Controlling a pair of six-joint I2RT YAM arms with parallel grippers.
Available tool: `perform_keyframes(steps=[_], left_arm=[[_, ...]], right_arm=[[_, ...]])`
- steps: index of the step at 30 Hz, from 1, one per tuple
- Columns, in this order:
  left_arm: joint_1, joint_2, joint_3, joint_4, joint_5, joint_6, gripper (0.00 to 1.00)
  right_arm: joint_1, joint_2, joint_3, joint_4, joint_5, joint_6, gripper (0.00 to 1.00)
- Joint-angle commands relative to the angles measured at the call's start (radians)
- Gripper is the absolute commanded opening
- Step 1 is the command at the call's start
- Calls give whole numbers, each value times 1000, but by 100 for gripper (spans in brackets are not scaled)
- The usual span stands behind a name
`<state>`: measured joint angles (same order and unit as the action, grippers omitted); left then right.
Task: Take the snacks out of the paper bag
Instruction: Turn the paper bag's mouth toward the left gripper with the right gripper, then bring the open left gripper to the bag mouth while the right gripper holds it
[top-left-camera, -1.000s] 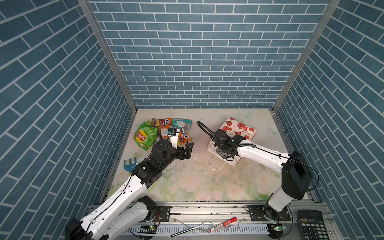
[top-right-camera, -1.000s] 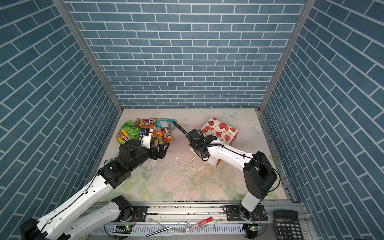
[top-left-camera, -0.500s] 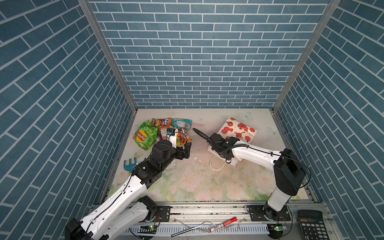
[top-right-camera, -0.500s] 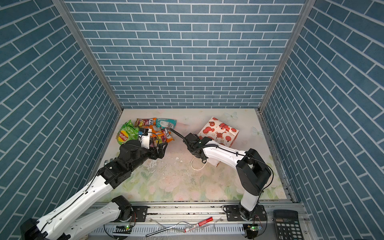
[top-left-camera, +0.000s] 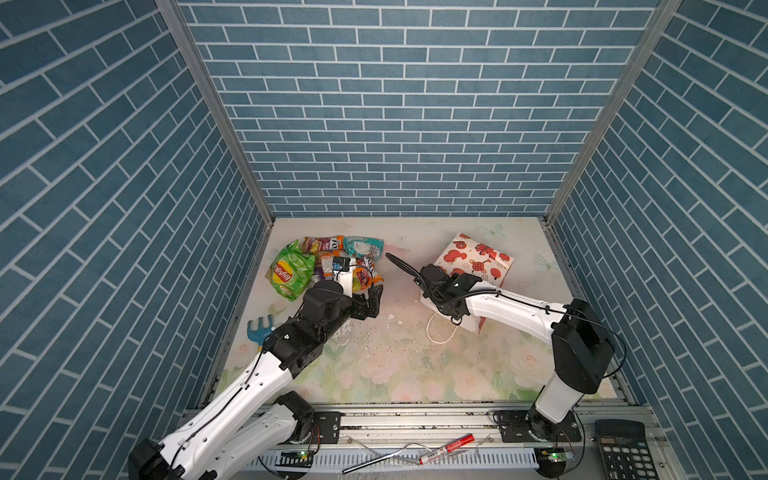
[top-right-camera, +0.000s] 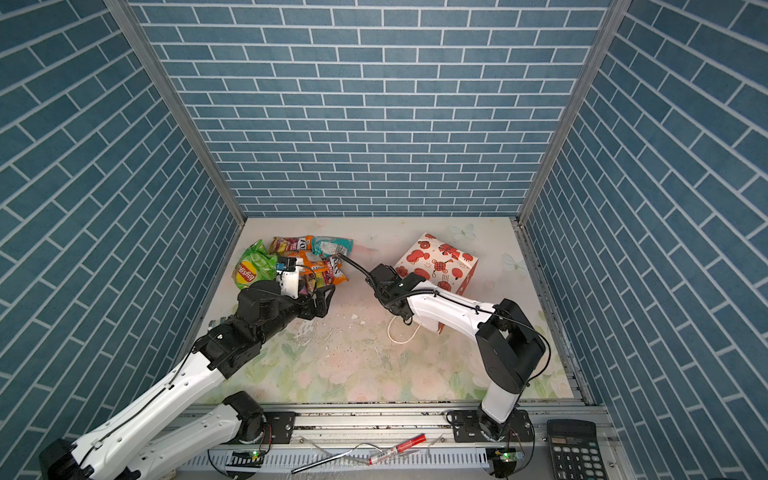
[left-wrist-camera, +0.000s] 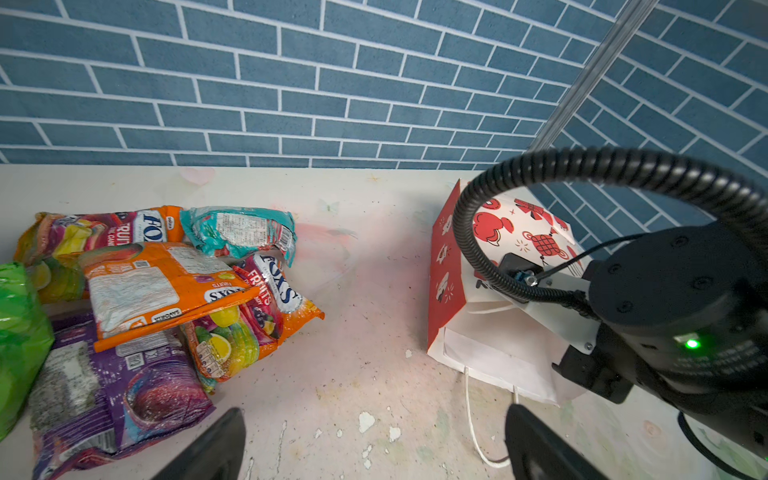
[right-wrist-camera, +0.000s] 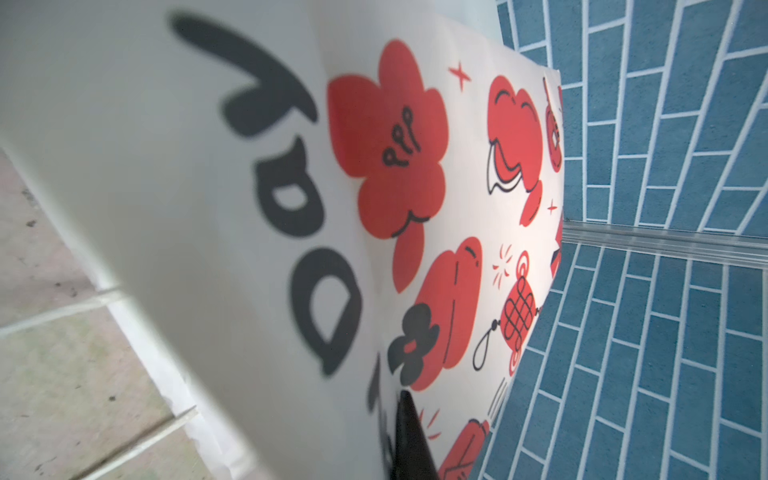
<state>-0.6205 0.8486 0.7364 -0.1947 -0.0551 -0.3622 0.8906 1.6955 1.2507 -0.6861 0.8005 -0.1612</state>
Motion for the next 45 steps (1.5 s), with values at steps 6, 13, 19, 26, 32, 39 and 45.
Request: perform_keyframes(steps=[6, 13, 19, 26, 32, 39, 45], left_arm=[[-5, 15, 5, 103, 166, -23, 91], [-29, 32, -65, 256, 274, -73, 86], [-119, 37, -109, 316, 238, -37, 85], [-198, 83, -131, 390, 213, -7, 85], [-209, 163, -145, 488, 228, -8, 86], [-209, 243, -121, 549, 215, 9, 86], [-207, 325, -103, 587, 232, 15, 85]], right_arm=[[5, -61, 50, 14, -9, 69, 0], [5, -86, 93, 4, -140, 118, 0], [2, -81, 152, -56, -188, 183, 0], [1, -116, 195, -48, -259, 229, 0], [-1, -129, 197, -43, -313, 257, 0], [-8, -151, 196, -26, -371, 304, 0], [-16, -160, 188, -7, -390, 342, 0]])
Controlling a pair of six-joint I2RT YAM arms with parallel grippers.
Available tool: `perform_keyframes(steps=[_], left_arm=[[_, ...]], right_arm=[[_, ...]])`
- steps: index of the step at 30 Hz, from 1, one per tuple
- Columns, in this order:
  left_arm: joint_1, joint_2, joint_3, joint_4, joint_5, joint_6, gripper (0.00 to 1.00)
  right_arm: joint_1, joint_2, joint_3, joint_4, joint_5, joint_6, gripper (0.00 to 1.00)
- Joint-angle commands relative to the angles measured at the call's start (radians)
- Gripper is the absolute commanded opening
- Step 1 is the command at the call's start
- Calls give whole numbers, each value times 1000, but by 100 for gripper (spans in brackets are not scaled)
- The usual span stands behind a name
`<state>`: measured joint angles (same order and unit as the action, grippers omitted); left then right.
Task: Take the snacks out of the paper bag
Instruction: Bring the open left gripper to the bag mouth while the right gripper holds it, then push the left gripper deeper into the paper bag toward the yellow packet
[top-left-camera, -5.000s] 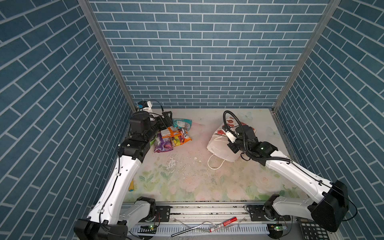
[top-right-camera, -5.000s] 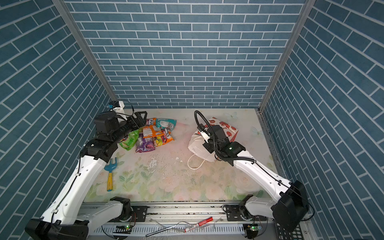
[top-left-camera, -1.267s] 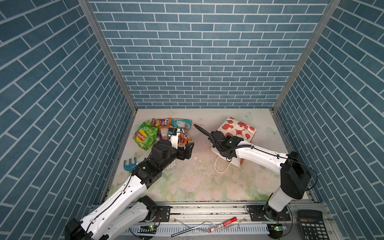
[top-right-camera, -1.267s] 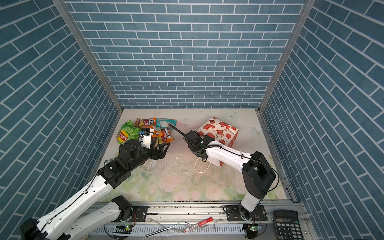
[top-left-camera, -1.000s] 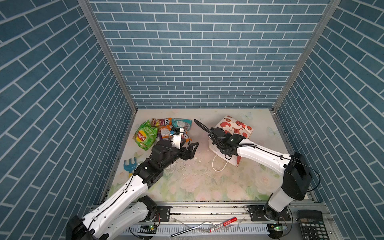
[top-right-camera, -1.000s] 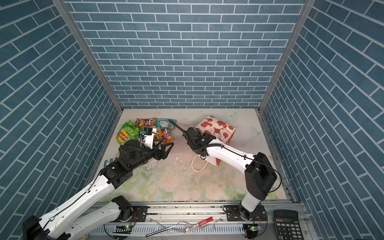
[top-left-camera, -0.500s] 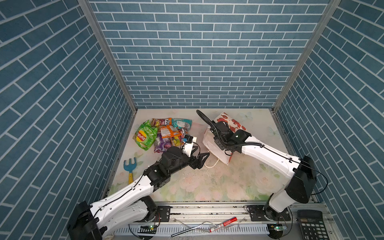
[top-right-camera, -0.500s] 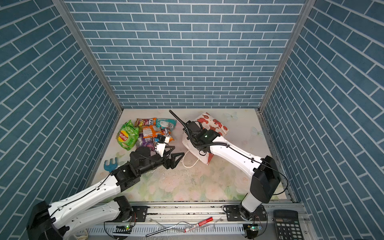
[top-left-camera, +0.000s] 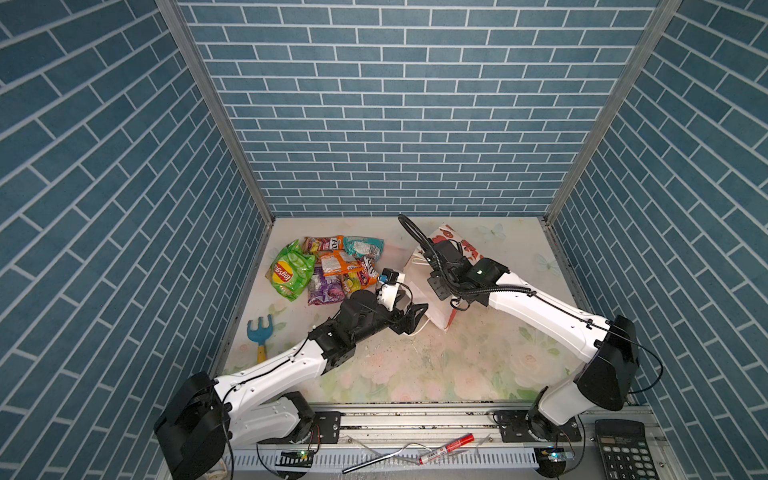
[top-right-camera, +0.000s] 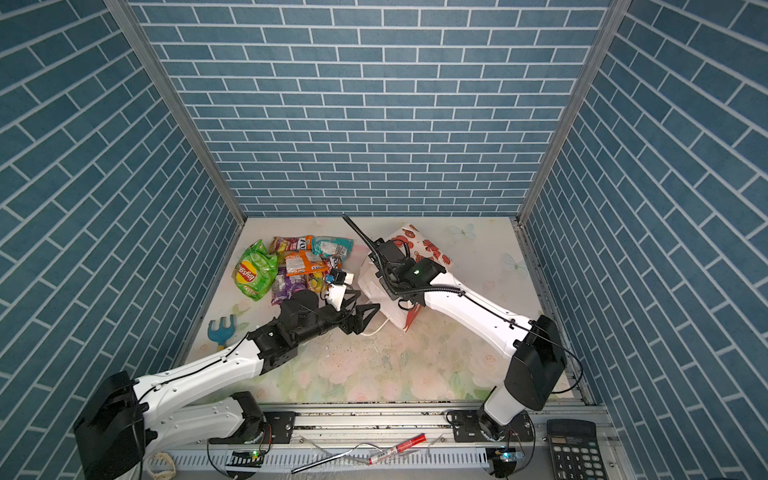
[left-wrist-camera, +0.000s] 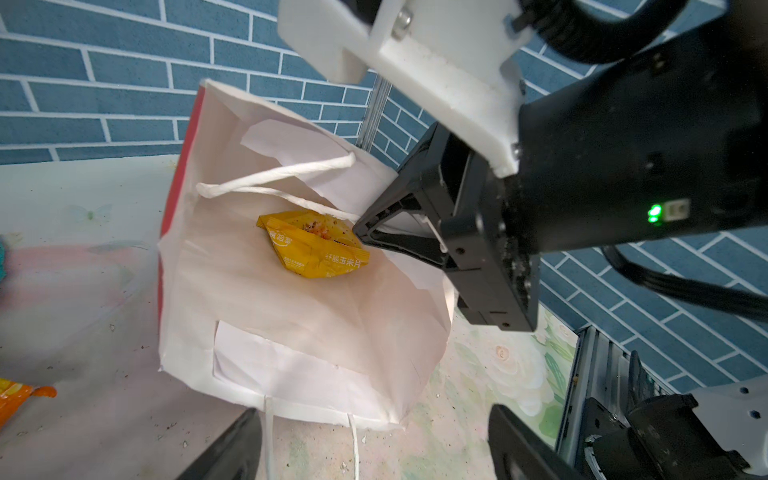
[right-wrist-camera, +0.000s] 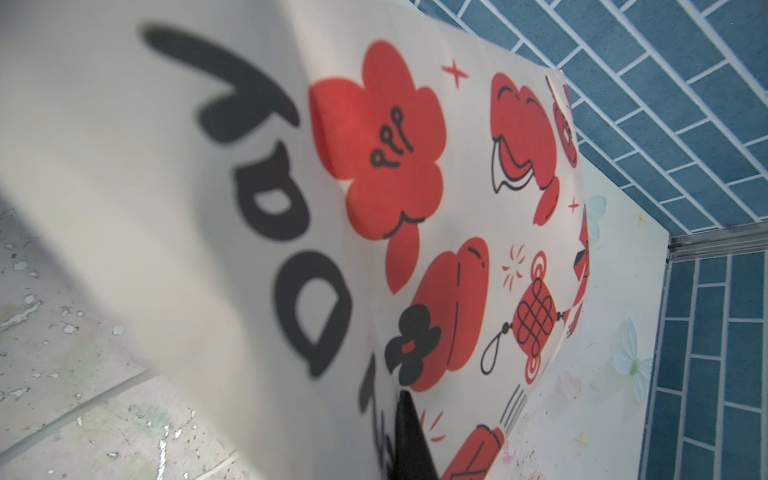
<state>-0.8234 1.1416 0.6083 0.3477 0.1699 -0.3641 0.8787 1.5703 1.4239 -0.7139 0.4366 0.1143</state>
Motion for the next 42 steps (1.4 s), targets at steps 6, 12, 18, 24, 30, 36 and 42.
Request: perform_keyframes(steps=[6, 12, 18, 24, 30, 36, 42], left_arm=[[-5, 108, 59, 67, -4, -24, 82], [-3, 115, 67, 35, -68, -58, 82], [0, 122, 82, 2, -82, -146, 82], [0, 148, 87, -4, -77, -229, 81], [0, 170, 141, -43, -73, -284, 78], [0, 151, 181, -87, -50, -345, 77], [0, 164, 218, -121, -58, -373, 77]], right_arm=[[-15, -52, -5, 39, -14, 106, 0], [-26, -65, -14, 50, -12, 145, 0], [-32, -95, -52, 105, -39, 178, 0], [-32, -106, -60, 113, -39, 195, 0], [-33, -109, -68, 124, -34, 209, 0], [-32, -98, -59, 126, -29, 208, 0], [-32, -99, -59, 142, -41, 210, 0]])
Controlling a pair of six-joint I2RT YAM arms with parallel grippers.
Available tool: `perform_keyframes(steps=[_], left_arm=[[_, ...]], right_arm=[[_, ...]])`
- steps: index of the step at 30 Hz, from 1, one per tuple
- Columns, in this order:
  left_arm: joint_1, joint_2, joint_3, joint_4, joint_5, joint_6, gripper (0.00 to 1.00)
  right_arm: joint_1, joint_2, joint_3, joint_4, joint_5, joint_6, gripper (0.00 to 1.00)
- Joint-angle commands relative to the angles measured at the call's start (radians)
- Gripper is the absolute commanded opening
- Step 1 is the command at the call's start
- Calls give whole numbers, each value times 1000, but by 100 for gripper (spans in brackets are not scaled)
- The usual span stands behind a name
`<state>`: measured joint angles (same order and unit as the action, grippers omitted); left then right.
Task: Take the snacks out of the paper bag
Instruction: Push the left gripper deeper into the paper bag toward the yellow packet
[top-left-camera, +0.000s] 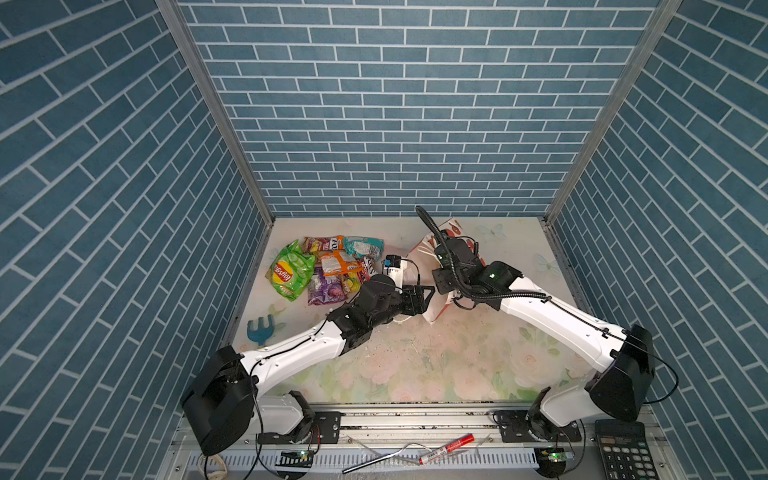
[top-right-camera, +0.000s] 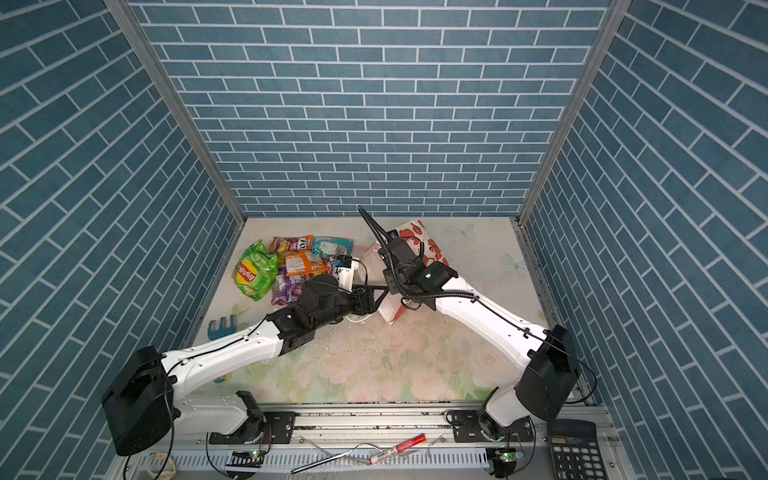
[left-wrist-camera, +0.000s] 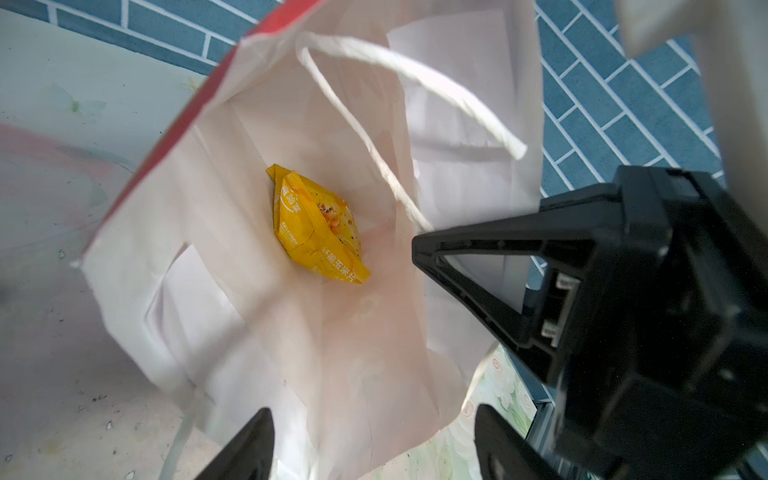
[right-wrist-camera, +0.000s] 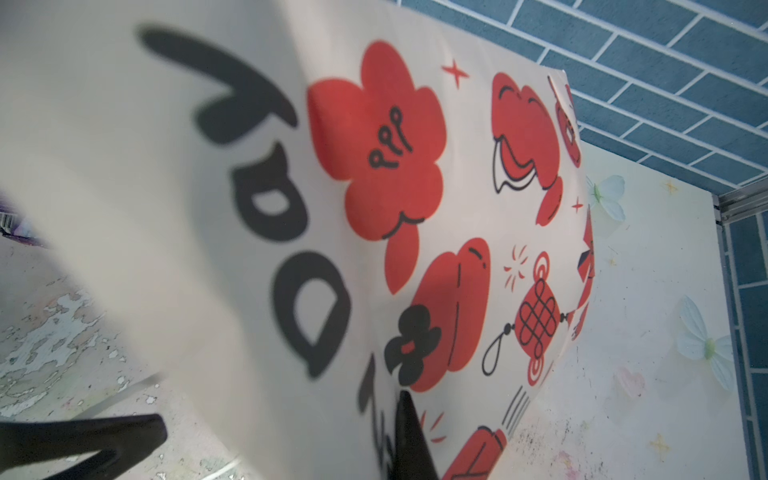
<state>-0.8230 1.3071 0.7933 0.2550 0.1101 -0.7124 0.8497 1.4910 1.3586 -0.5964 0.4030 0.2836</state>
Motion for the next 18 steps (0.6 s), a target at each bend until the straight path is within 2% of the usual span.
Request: perform_keyframes(steps=[1, 18], left_arm=[[-1, 9, 39, -15, 7, -24, 77], [6, 160, 153, 7, -16, -29, 73]], right_arm=[[-4, -22, 5, 28, -13, 40, 0], [-4, -81, -53, 86, -27, 49, 0]])
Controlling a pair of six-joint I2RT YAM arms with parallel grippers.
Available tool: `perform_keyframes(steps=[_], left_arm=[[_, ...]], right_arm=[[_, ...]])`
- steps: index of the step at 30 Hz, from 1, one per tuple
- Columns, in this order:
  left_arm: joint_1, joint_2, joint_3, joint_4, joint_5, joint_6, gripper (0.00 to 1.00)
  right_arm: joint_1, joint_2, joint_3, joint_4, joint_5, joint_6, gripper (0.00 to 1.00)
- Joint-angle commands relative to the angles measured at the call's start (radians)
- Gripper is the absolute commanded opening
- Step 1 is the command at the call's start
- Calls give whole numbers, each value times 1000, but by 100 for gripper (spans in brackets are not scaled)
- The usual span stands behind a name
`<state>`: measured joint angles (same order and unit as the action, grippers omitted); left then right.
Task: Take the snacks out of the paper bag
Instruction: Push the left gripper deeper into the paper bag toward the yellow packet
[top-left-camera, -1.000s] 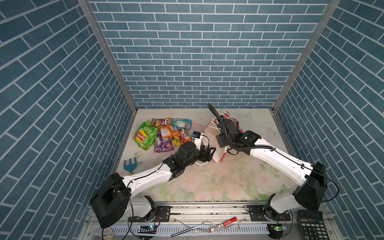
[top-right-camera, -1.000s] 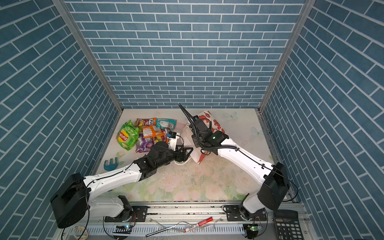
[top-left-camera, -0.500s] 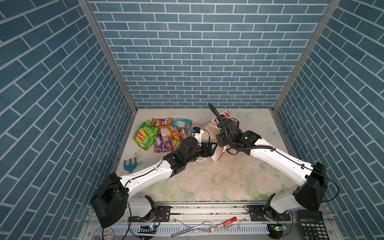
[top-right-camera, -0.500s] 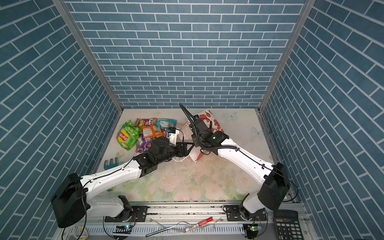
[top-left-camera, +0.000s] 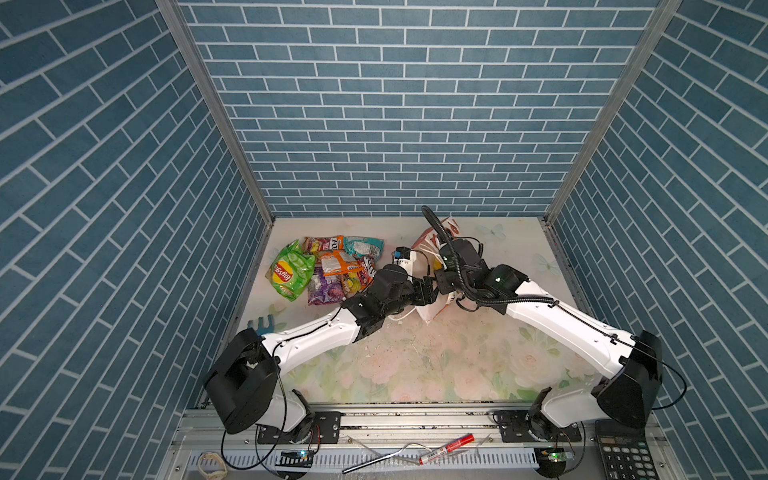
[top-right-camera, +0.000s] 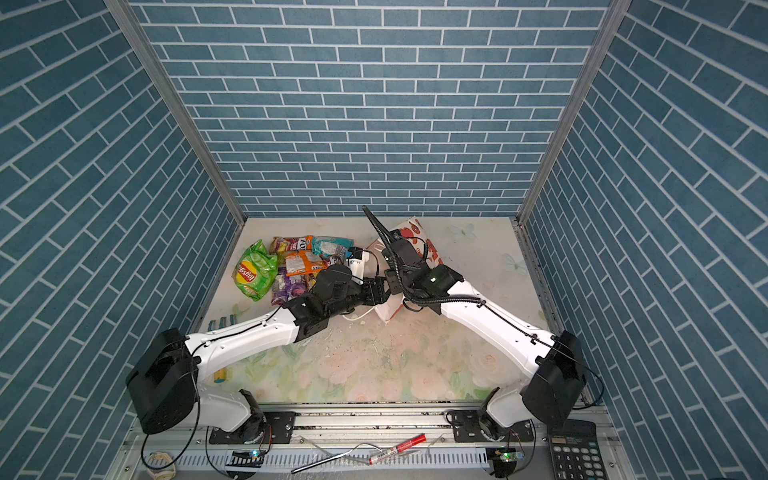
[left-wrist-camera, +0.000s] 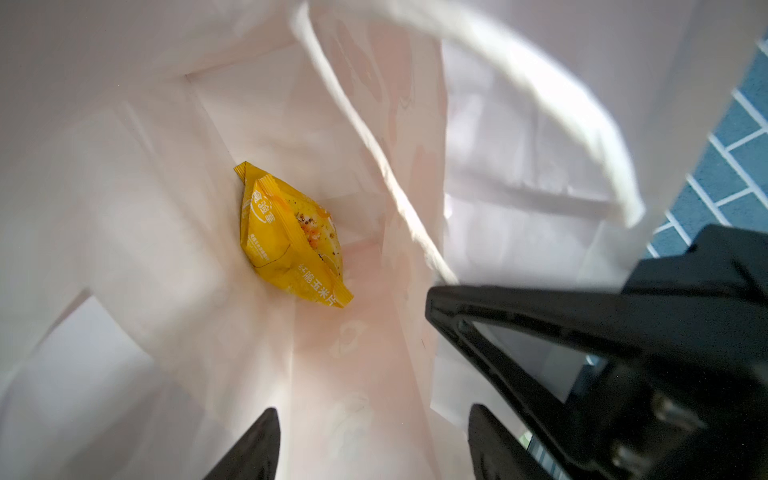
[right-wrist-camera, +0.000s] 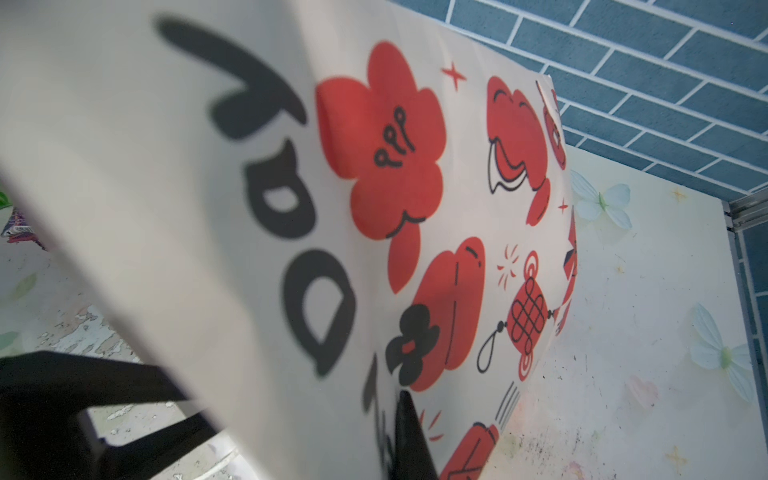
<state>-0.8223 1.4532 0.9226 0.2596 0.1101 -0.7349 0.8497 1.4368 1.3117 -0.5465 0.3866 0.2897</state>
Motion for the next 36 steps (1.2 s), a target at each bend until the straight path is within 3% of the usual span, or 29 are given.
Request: perform_keyframes(steps=[1, 21, 36], left_arm=[[8, 20, 25, 4, -16, -6, 72], [35, 143, 91, 15, -45, -42, 70], [41, 279, 168, 62, -47, -107, 76]], right_arm=[[-4, -26, -2, 33, -12, 42, 0], [-4, -46, -27, 75, -38, 60, 0], [-5, -62, -51, 116, -54, 69, 0]])
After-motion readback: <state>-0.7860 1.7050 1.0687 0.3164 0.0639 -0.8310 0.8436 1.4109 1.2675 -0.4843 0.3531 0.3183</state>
